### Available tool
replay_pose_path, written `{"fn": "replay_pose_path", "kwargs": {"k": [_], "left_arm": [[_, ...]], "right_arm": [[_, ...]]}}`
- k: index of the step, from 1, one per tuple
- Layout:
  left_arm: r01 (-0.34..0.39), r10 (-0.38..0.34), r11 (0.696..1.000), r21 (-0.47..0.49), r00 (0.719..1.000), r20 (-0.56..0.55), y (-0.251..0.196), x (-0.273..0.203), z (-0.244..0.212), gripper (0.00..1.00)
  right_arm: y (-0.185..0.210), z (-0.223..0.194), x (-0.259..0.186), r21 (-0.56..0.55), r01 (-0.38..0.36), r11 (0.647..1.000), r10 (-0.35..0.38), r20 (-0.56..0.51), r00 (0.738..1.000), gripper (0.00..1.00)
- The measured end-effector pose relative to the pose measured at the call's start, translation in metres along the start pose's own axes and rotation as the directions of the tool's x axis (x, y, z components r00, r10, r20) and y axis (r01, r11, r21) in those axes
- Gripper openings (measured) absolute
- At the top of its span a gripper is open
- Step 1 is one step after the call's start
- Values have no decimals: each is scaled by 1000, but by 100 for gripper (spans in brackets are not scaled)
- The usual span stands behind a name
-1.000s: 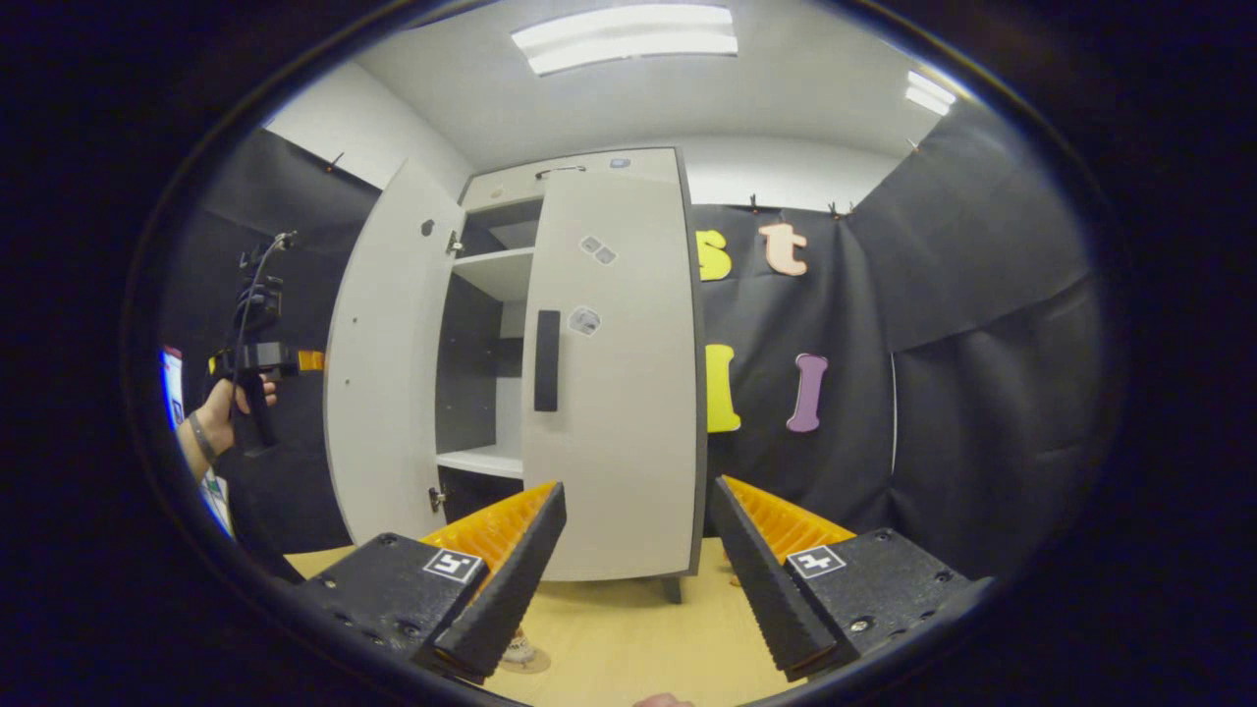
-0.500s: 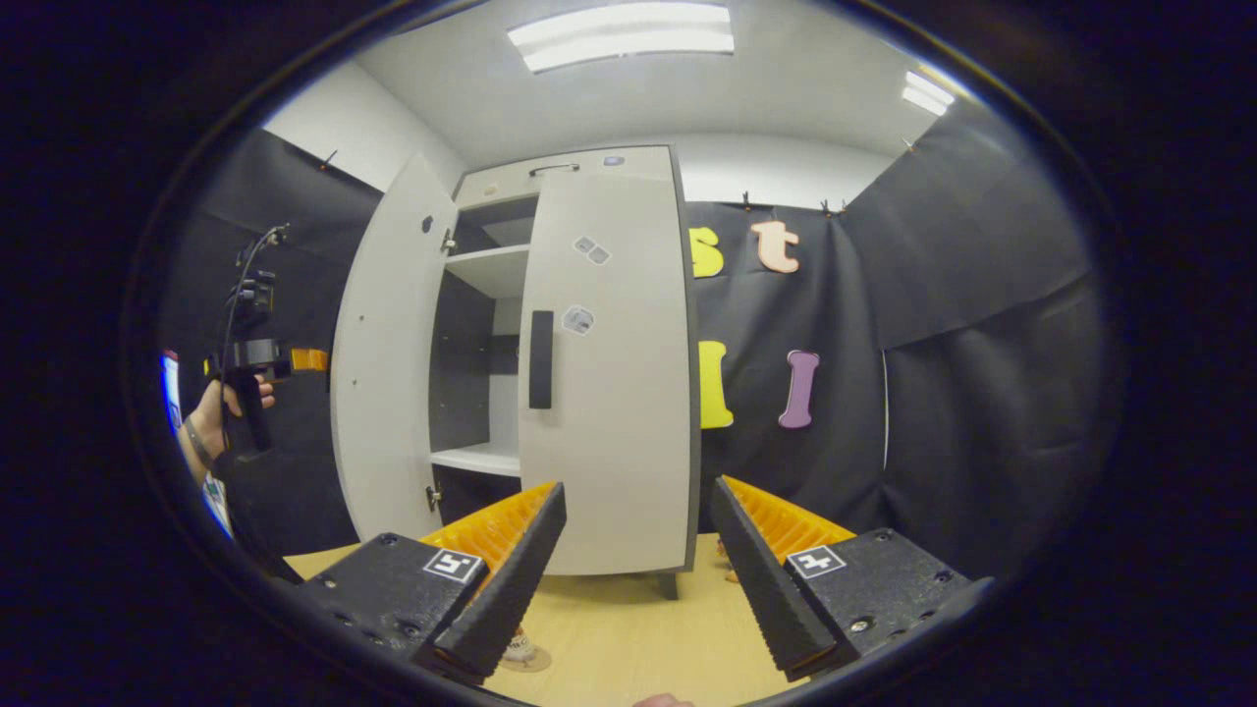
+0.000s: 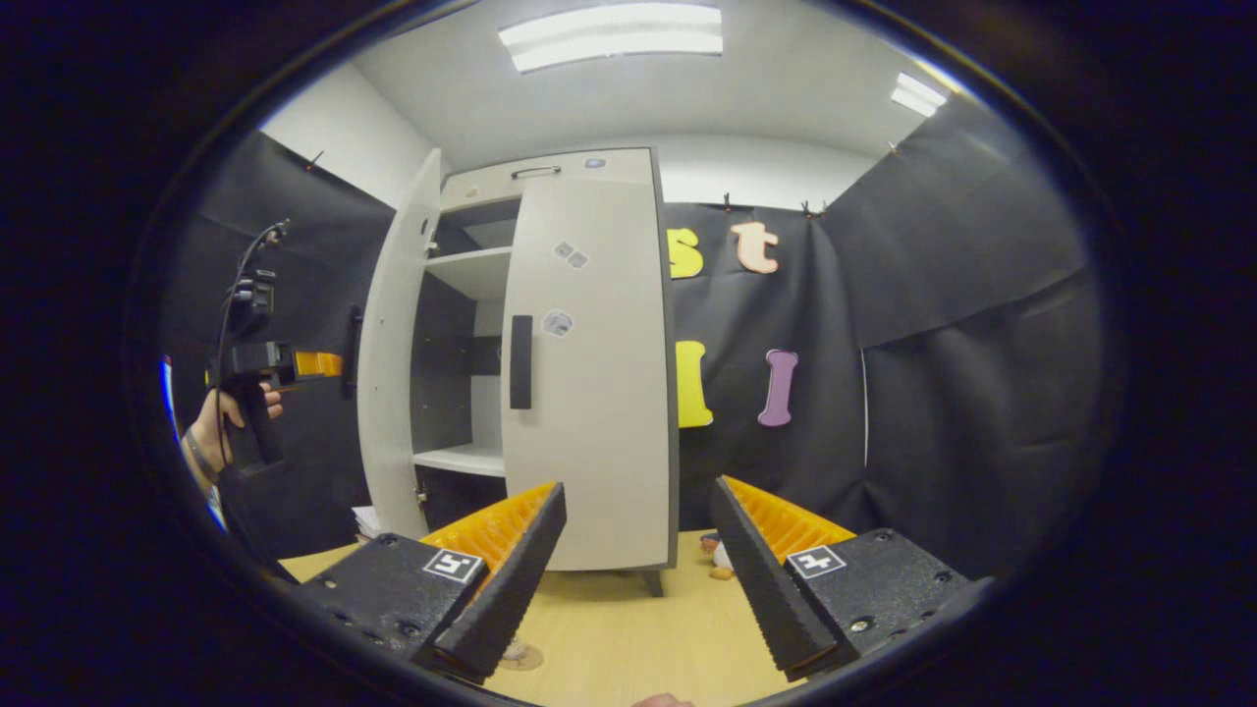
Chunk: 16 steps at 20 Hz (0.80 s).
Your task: Grasp the bottle in the cabinet with the left hand and place it on the coaster, then close the right door with the right hand and the left door with the left hand.
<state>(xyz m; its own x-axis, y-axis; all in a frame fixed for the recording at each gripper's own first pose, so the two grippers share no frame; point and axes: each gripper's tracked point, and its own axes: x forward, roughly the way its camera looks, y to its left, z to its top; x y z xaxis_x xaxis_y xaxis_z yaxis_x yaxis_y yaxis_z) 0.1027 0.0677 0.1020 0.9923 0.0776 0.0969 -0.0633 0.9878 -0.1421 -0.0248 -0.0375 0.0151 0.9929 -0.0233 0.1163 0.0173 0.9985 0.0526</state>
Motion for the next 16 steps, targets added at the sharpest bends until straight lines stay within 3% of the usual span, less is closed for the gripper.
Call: {"fn": "replay_pose_path", "kwargs": {"k": [1, 4, 10, 11, 16], "left_arm": [[-9, 9, 1000, -10, 1000, 30, -2, 0, 5, 95], [-24, 26, 1000, -18, 995, 96, -3, -1, 21, 99], [-16, 19, 1000, -27, 992, 123, -3, -15, 33, 95], [-20, 21, 1000, -15, 992, 125, -4, -17, 31, 99], [6, -10, 999, 46, 996, 92, -7, -47, 11, 91]], "right_arm": [[-1, 2, -2, 2, 4, 1000, -4, 6, 1000, 98], [-10, 3, -6, 17, 28, 999, -28, 12, 1000, 98], [-16, 2, -8, 64, 42, 997, -42, -2, 999, 94], [-15, 1, -8, 65, 40, 997, -40, -5, 999, 97], [9, -10, -2, 116, -25, 993, 27, -24, 999, 98]]}}
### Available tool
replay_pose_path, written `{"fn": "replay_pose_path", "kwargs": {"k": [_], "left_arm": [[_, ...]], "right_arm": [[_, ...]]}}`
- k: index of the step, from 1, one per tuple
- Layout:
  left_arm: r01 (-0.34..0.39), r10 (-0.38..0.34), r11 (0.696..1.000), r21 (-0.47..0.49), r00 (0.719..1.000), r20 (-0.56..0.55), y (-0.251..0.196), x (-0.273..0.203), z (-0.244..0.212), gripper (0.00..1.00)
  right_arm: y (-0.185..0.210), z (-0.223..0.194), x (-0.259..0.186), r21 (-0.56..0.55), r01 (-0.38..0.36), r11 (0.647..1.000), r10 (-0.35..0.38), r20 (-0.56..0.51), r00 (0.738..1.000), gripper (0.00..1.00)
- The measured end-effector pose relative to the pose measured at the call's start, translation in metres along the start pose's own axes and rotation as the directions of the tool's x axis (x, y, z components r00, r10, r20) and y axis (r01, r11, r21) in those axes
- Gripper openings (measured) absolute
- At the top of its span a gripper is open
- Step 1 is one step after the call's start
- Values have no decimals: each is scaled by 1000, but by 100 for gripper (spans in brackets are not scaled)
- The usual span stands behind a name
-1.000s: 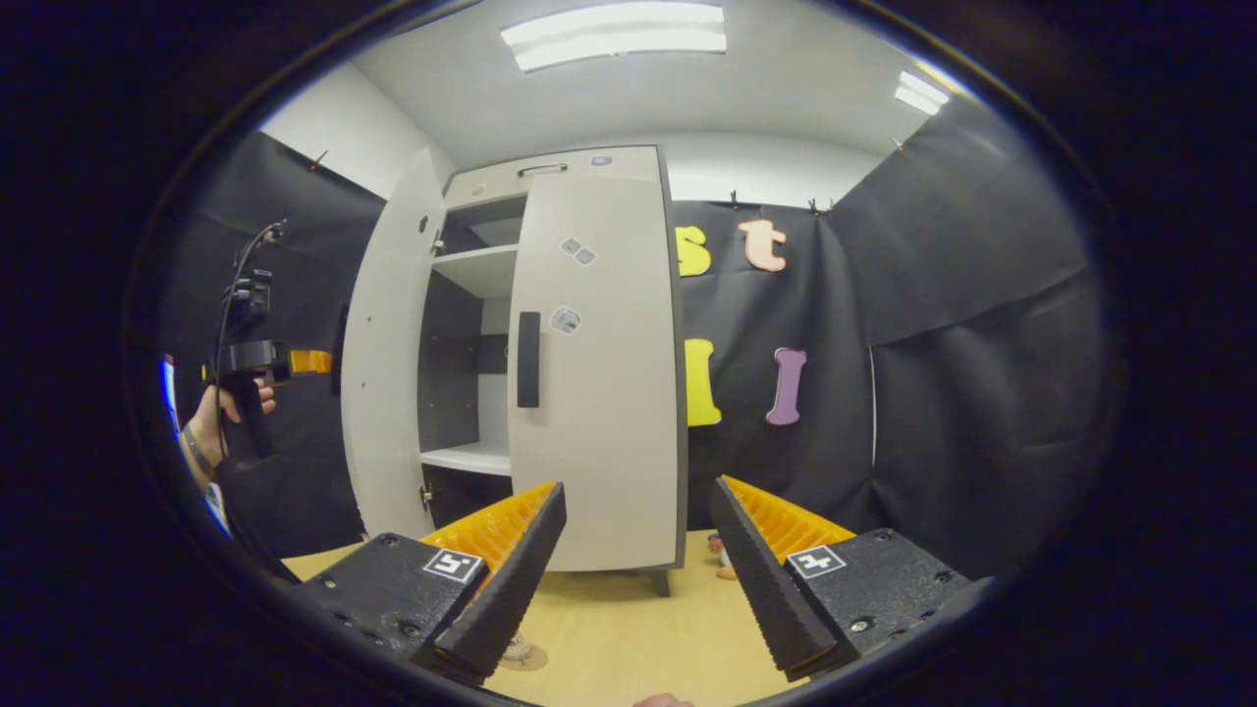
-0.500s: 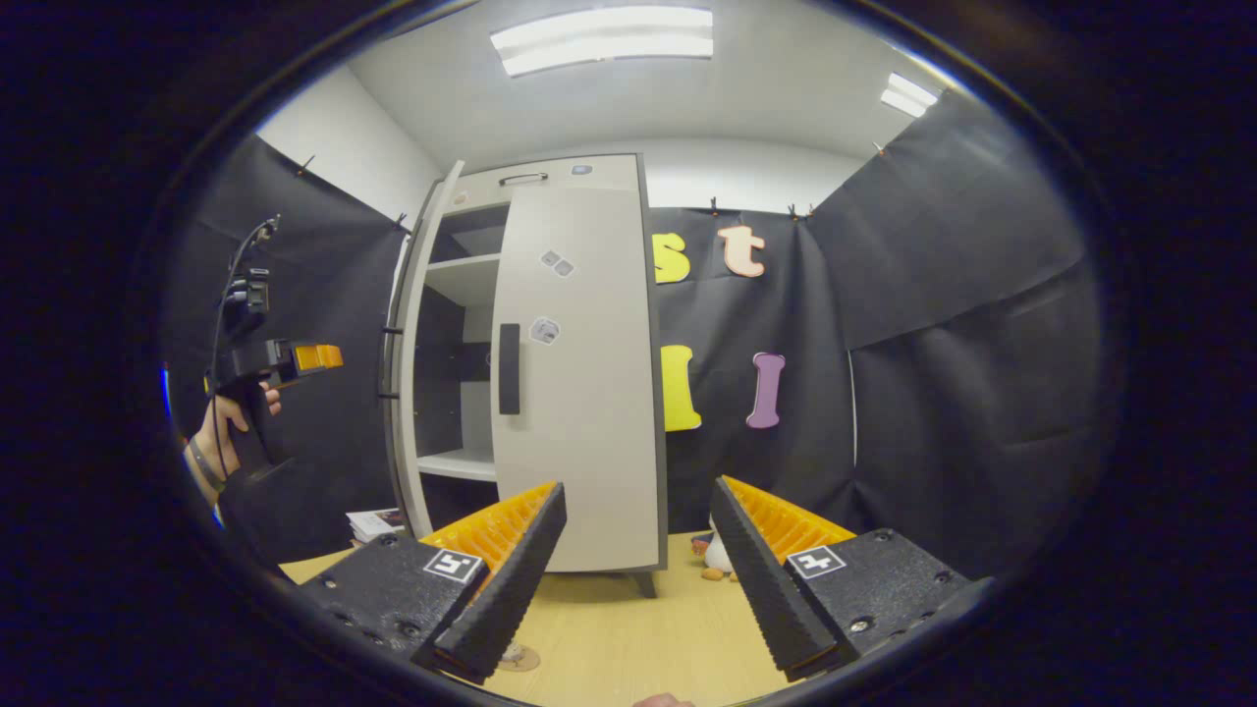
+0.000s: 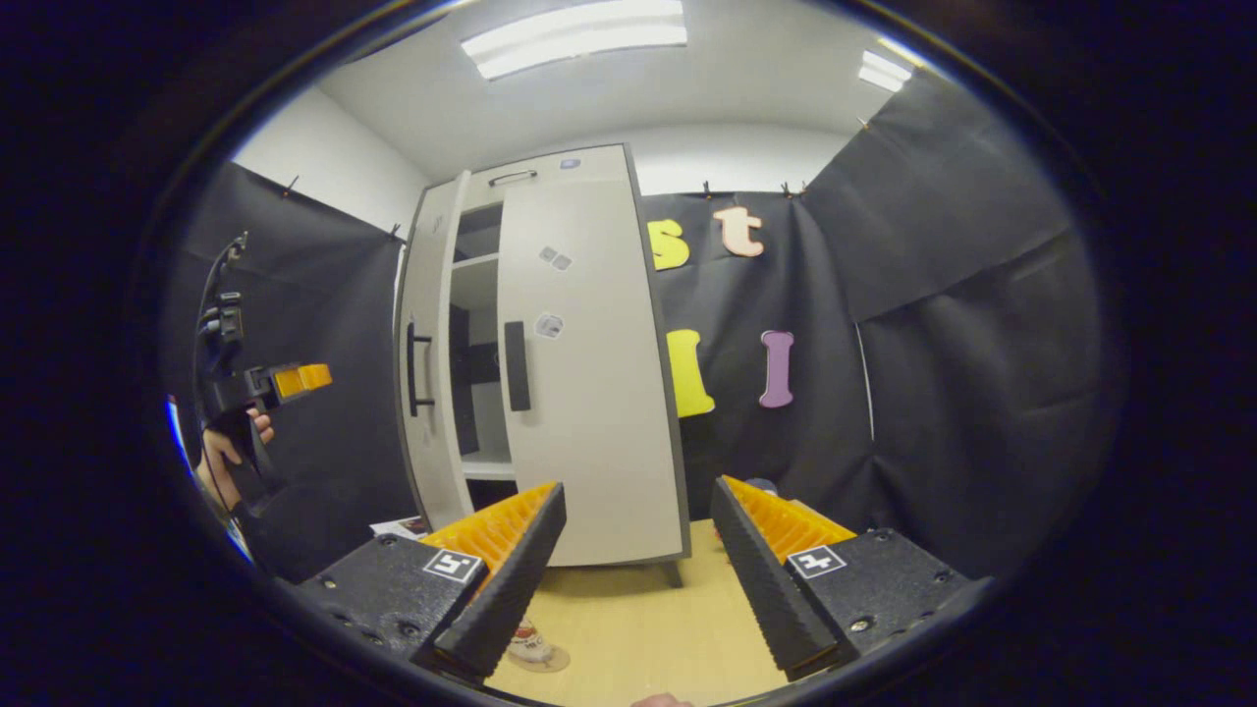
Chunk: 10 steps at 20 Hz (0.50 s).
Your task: Grasp the bottle in the cabinet with the left hand and place it on the coaster, then close the right door with the right hand and the left door with the left hand.
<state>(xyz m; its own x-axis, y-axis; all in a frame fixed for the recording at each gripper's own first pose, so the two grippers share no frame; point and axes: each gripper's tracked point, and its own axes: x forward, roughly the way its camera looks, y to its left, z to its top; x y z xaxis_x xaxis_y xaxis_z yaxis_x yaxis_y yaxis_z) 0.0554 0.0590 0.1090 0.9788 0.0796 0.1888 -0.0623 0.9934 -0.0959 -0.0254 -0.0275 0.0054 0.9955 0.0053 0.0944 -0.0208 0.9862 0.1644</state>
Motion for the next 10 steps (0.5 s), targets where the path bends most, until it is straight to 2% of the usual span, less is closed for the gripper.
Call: {"fn": "replay_pose_path", "kwargs": {"k": [1, 3, 4, 5, 6, 7, 8, 9, 10], "left_arm": [[10, -10, 1000, -11, 1000, -10, -3, -9, -6, 91], [39, -42, 998, -46, 998, -53, -16, -23, -24, 99], [41, -46, 998, -57, 994, -101, -19, -29, -37, 95], [32, -39, 998, -60, 991, -131, -19, -36, -47, 99], [18, -26, 998, -59, 989, -148, -16, -41, -54, 99], [7, -15, 998, -56, 988, -154, -14, -46, -60, 95], [1, -8, 999, -51, 989, -149, -13, -52, -66, 95], [-4, -2, 999, -41, 990, -143, -11, -59, -70, 99], [-8, 4, 1000, -27, 991, -135, -9, -66, -74, 95]], "right_arm": [[3, -1, 2, -2, -9, 1000, 9, -1, 1000, 94], [5, -7, 8, -21, -6, 1000, 6, -17, 1000, 98], [5, -10, 12, -23, -3, 1000, 2, -22, 1000, 98], [7, -12, 14, -13, -6, 1000, 6, -25, 1000, 98], [11, -12, 16, 1, -17, 1000, 17, -25, 1000, 98], [14, -13, 17, 7, -27, 1000, 27, -24, 999, 98], [14, -14, 18, 1, -30, 1000, 30, -28, 999, 98], [11, -17, 16, -14, -25, 1000, 25, -36, 999, 98], [9, -23, 15, -27, -20, 999, 19, -49, 999, 98]]}}
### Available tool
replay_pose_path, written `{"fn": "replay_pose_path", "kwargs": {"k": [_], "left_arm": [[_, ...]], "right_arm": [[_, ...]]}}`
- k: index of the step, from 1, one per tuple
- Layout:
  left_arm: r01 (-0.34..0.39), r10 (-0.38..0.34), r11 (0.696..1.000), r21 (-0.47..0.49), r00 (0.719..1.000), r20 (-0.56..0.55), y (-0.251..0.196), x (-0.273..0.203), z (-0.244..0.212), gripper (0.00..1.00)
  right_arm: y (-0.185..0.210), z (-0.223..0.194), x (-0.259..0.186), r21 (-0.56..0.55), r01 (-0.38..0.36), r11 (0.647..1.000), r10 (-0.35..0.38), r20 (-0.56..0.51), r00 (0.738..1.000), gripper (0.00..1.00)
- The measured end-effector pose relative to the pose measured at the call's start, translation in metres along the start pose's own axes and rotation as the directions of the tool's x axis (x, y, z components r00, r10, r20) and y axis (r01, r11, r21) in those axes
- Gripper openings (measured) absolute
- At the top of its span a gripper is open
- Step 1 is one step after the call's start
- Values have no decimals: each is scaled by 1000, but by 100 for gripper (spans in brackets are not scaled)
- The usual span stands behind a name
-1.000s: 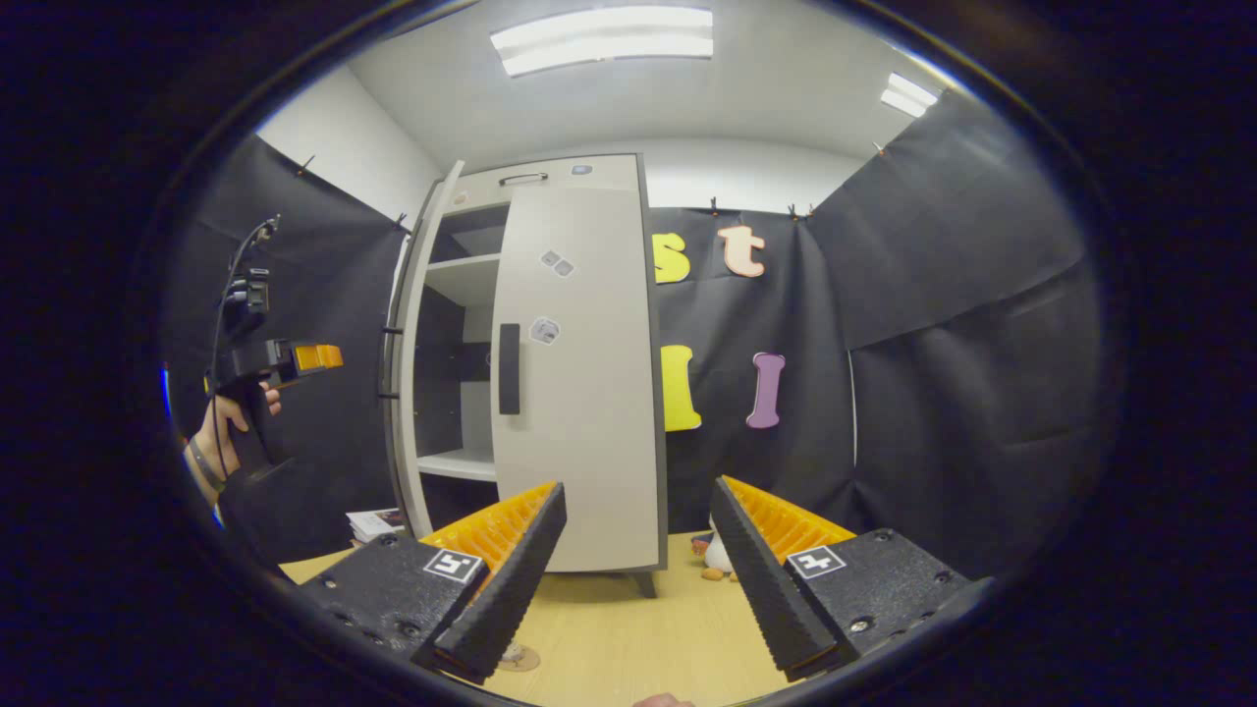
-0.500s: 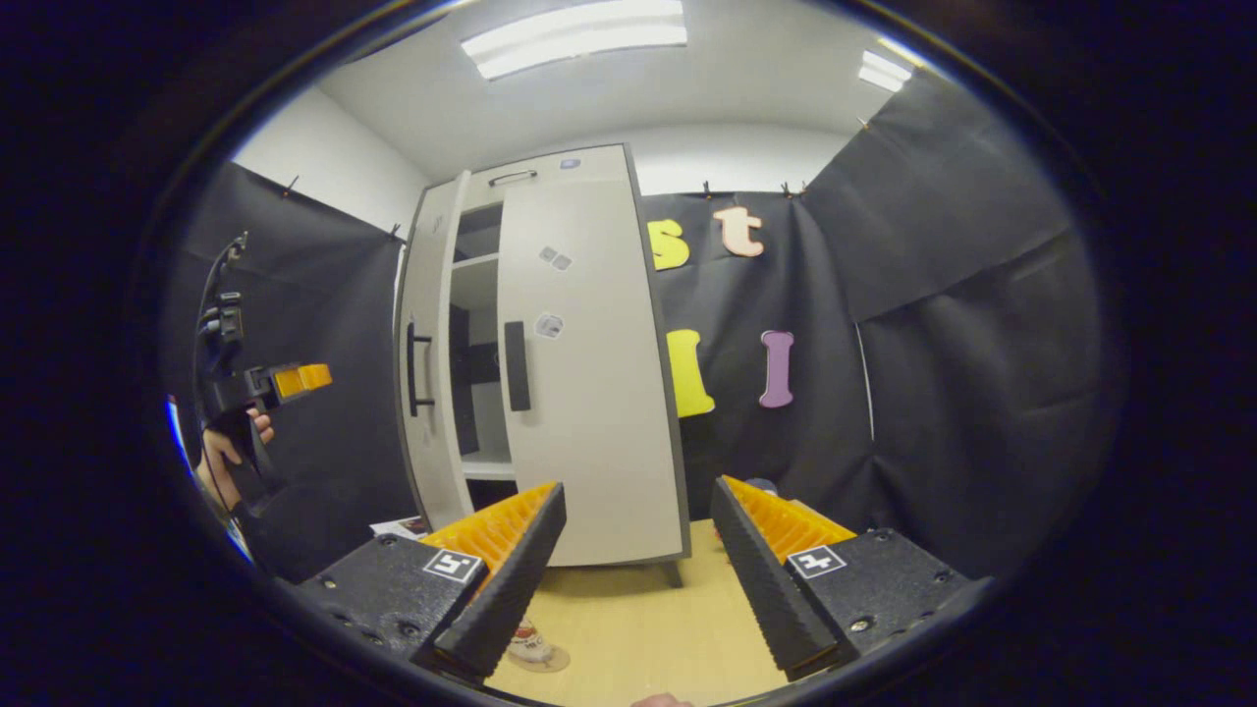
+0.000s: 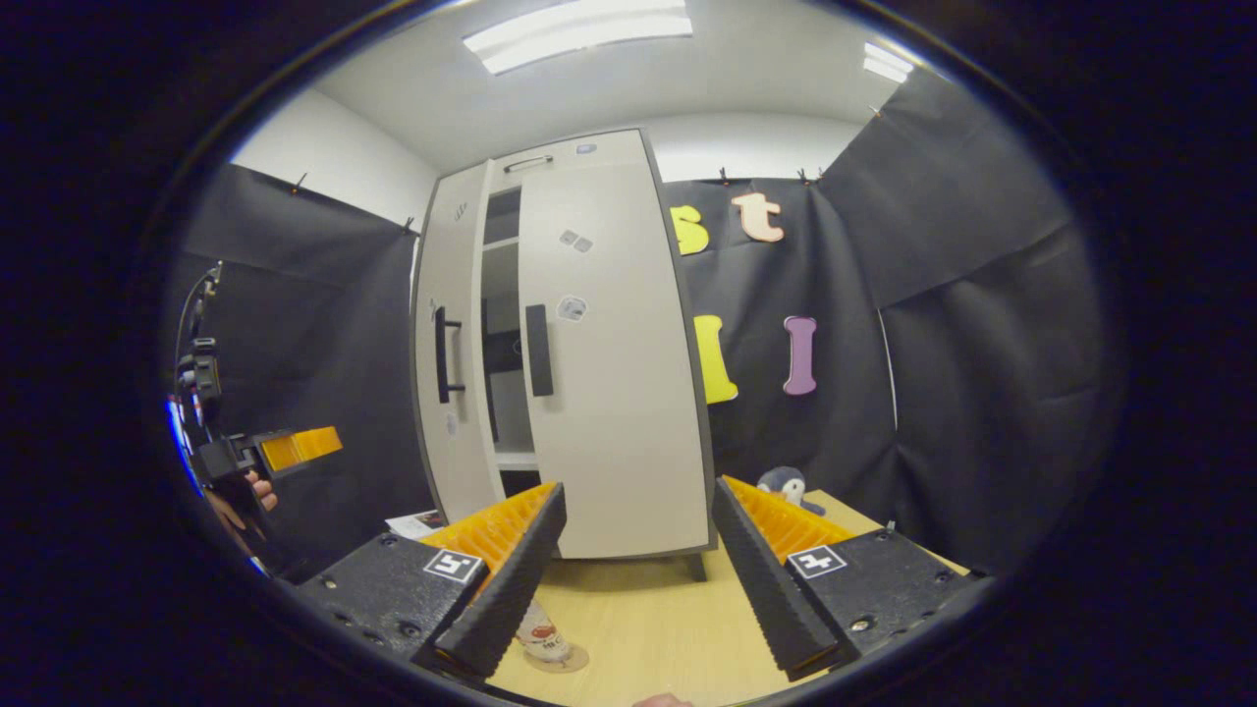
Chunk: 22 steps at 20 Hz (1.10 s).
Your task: Grasp the bottle in the cabinet with the left hand and place it on the coaster, then close the right door with the right hand and the left door with the left hand.
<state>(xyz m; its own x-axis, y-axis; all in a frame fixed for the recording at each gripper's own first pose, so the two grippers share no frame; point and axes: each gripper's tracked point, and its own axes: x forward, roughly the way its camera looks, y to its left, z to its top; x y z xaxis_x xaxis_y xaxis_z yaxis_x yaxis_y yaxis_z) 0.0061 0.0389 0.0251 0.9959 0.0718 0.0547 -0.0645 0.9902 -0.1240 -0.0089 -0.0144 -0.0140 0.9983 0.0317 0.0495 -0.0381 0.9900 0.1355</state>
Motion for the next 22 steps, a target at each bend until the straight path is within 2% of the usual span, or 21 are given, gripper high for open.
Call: {"fn": "replay_pose_path", "kwargs": {"k": [5, 7, 8, 9, 10, 12, 13, 14, 15, 16, 21, 22], "left_arm": [[-49, 49, 992, 112, 999, 6, 6, -19, -22, 95], [-42, 37, 989, 144, 999, 39, -2, -20, -20, 95], [-36, 30, 986, 166, 999, 38, -7, -21, -22, 99], [-35, 27, 981, 193, 999, 42, -8, -21, -21, 99], [-22, 13, 978, 206, 999, 46, -14, -21, -21, 95], [14, -21, 985, 173, 999, 36, -28, -20, -24, 94], [23, -28, 988, 153, 999, 30, -33, -19, -27, 99], [28, -32, 990, 139, 999, 26, -36, -18, -27, 94], [32, -35, 991, 131, 999, 22, -38, -17, -27, 99], [34, -36, 992, 125, 999, 21, -39, -16, -26, 95], [41, -46, 991, 128, 999, 30, -44, -17, -23, 95], [48, -52, 991, 127, 998, 28, -46, -16, -24, 99]], "right_arm": [[-1, -15, -3, -12, 0, 1000, -1, -53, 999, 98], [1, -17, -2, -22, -1, 1000, -1, -69, 998, 98], [1, -15, -1, -23, -1, 1000, 0, -67, 998, 98], [3, -15, -1, -21, -7, 1000, 5, -65, 998, 98], [6, -17, 0, -18, -11, 1000, 10, -66, 998, 98], [9, -23, 0, -20, -18, 1000, 16, -83, 996, 98], [11, -25, 0, -21, -25, 999, 23, -93, 995, 98], [12, -24, 1, -19, -30, 999, 28, -96, 995, 98], [11, -23, 1, -18, -30, 999, 28, -93, 995, 98], [11, -21, 2, -16, -29, 999, 27, -90, 996, 98], [8, -17, 5, -7, -23, 1000, 22, -77, 997, 98], [8, -16, 5, -4, -23, 1000, 22, -76, 997, 98]]}}
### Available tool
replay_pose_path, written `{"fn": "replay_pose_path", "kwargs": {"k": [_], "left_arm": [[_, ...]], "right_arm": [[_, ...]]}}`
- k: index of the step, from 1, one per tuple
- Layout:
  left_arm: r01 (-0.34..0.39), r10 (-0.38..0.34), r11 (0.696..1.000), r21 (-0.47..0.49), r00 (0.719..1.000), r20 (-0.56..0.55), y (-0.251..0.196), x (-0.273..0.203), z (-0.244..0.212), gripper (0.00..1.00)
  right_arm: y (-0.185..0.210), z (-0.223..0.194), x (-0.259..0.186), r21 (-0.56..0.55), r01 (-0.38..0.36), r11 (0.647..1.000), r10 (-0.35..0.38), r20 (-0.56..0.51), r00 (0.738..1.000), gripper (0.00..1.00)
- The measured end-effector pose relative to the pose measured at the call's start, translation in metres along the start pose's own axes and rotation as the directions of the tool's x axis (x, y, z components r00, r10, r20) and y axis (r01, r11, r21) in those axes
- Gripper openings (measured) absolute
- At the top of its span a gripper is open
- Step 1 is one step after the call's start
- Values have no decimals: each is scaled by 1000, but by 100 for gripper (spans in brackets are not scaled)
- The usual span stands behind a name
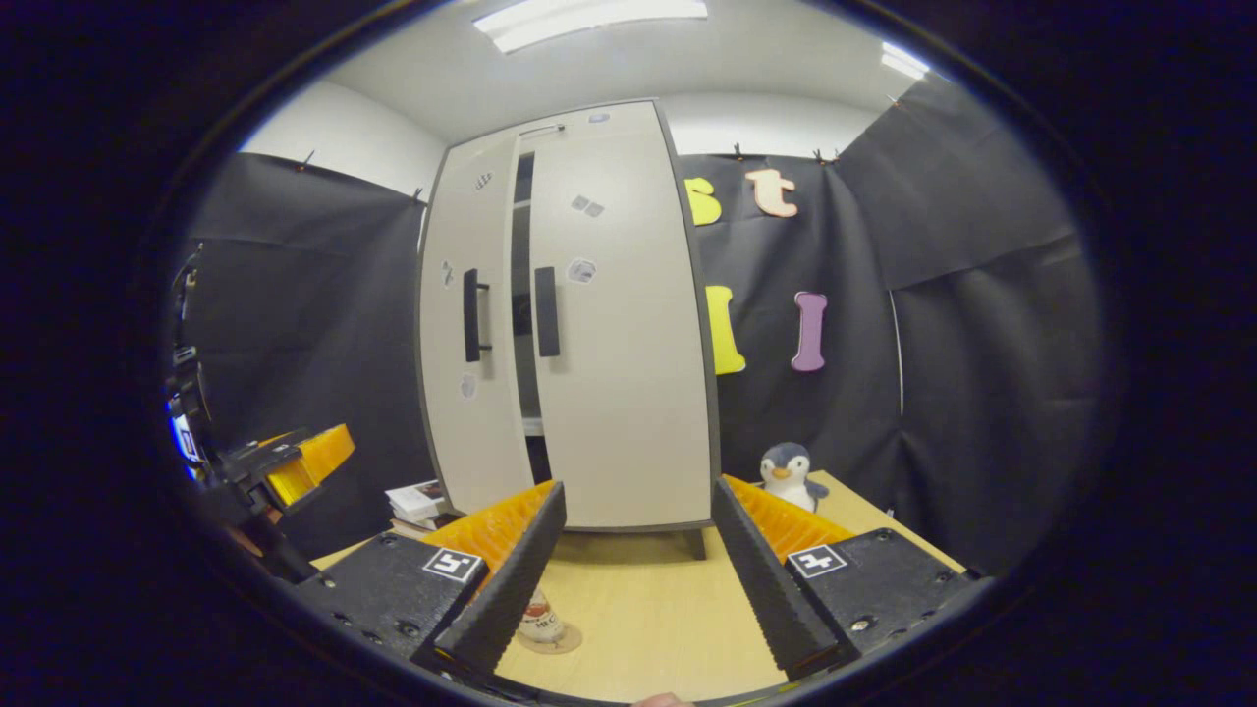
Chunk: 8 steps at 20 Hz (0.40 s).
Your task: Grasp the bottle in the cabinet with the left hand and place it on the coaster, then close the right door with the right hand and the left door with the left hand.
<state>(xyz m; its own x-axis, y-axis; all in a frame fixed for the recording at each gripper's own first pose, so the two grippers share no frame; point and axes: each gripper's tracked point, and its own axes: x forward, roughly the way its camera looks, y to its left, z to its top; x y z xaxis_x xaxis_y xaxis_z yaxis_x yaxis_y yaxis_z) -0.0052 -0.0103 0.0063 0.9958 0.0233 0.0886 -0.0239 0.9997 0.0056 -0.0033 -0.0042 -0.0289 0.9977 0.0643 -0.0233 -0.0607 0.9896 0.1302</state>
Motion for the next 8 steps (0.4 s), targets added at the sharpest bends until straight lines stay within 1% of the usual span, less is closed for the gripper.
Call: {"fn": "replay_pose_path", "kwargs": {"k": [1, 2, 3, 4, 5, 6, 7, 8], "left_arm": [[5, -5, 1000, -1, 1000, 1, -2, 0, 1, 95], [4, -4, 1000, 0, 1000, 4, -1, 0, 1, 95], [1, -1, 1000, -1, 1000, 7, 1, 1, 1, 95], [0, 0, 1000, -3, 1000, 7, 1, 1, 1, 99], [-2, 2, 1000, -4, 1000, 3, 1, 0, 0, 99], [-3, 3, 1000, -5, 1000, -1, 2, 0, 0, 95], [-2, 2, 1000, -6, 1000, -5, 2, 0, -2, 99], [-3, 3, 1000, -6, 1000, -5, 3, -1, 0, 99]], "right_arm": [[-1, -1, 1, 0, 0, 1000, 0, -3, 1000, 98], [0, -1, 1, -1, 0, 1000, 0, -3, 1000, 98], [0, -1, 1, -2, 2, 1000, -2, -3, 1000, 98], [1, -1, 1, -2, 0, 1000, 0, -4, 1000, 98], [2, -2, 2, 0, 0, 1000, 0, -5, 1000, 98], [2, -1, 3, 2, -1, 1000, 1, -4, 1000, 98], [3, -1, 2, 4, -2, 1000, 2, -5, 1000, 98], [4, -3, 4, 5, -2, 1000, 3, -7, 1000, 98]]}}
